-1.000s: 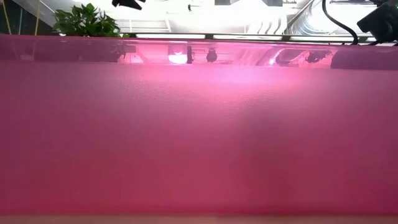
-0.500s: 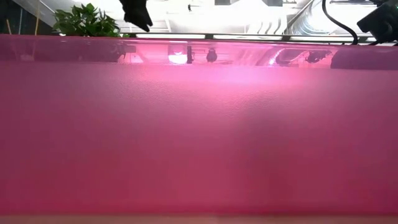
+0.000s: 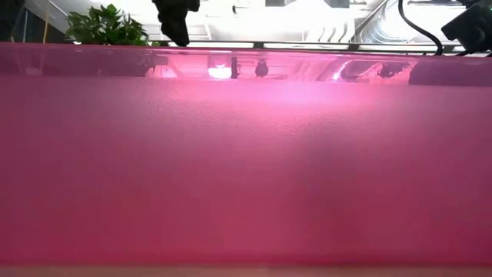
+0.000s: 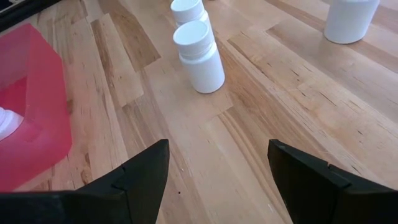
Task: Pick and place pill bottles into a basket
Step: Put the orange pill bottle into the pink bin
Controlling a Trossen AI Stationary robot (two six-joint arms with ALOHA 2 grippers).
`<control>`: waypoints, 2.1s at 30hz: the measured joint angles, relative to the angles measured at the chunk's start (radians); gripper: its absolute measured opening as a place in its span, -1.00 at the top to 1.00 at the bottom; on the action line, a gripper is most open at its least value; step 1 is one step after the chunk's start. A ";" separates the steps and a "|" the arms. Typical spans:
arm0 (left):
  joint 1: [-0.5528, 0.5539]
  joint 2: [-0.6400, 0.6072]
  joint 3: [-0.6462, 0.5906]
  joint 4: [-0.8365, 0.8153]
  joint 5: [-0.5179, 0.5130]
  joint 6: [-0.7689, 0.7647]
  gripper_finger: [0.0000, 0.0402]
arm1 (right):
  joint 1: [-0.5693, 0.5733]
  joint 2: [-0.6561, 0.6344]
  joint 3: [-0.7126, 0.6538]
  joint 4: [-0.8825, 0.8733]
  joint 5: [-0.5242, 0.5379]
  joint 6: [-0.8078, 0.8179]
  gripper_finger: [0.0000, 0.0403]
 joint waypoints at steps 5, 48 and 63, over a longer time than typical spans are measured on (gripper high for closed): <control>-0.004 0.019 0.000 -0.022 0.032 -0.015 -0.49 | 0.000 0.000 0.000 0.000 0.000 0.000 -0.31; -0.105 0.032 -0.438 0.139 0.176 -0.020 -0.49 | 0.000 0.000 0.000 0.000 0.000 0.000 -0.31; -0.198 0.032 -0.559 0.280 0.068 -0.036 -0.49 | 0.000 0.000 0.000 0.000 0.000 0.000 -0.31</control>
